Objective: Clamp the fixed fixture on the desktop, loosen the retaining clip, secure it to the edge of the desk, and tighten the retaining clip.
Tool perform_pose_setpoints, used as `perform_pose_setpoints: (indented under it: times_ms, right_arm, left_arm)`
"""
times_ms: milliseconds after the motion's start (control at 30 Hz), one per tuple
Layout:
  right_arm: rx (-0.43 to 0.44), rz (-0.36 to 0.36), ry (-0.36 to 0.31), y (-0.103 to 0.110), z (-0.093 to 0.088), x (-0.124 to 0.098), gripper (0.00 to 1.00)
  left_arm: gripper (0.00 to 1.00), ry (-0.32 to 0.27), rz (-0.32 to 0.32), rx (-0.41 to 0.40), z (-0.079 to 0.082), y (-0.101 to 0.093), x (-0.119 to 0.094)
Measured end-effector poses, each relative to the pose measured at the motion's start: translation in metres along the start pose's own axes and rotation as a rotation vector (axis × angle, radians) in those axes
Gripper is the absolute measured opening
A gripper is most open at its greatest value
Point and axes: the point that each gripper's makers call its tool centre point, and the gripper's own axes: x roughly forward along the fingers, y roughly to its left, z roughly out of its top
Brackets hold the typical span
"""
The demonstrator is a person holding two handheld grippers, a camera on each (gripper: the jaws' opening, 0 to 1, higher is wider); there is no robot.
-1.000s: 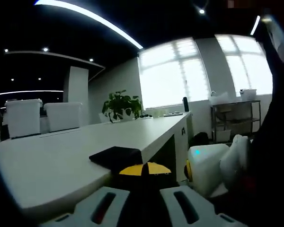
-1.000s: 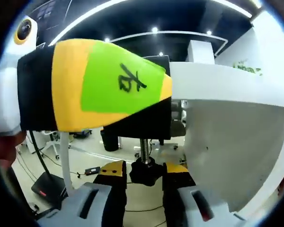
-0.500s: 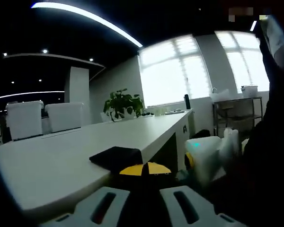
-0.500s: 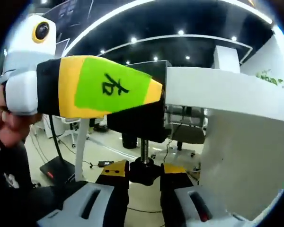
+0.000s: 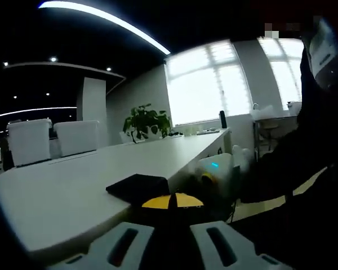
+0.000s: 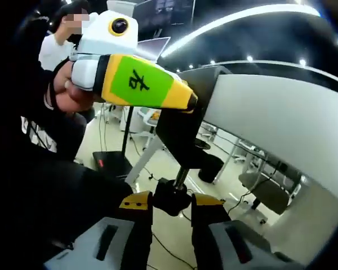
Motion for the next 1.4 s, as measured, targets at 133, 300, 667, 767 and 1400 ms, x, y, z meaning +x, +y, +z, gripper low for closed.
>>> perform_pose_setpoints:
  times_ms: [133, 300, 667, 767, 1400]
  right_arm:
    - [0.103, -0.117, 0.001, -0.005, 0.0, -0.004, 0.25]
    - [0.246, -0.417, 0.035, -0.011, -0.007, -0.022, 0.39]
    - [0.384, -0.763, 0.006, -0.012, 0.005, -0.009, 0.44]
    - [0.426, -0.79, 0.034, -0.017, -0.004, -0.008, 0.31]
    - [0.271, -0.299, 0.012, -0.011, -0.001, -0.004, 0.22]
  left_arm:
    - [0.02, 0.008, 0.004, -0.008, 0.0, 0.0, 0.0]
    - [0.02, -0.002, 0.017, -0.033, -0.001, 0.001, -0.002]
    - [0.02, 0.019, 0.019, -0.047, -0.01, 0.005, -0.009]
    - [0.02, 0.018, 0.012, -0.026, -0.01, 0.004, -0.009]
    - [0.02, 0.019, -0.001, -0.032, -0.008, 0.004, -0.007]
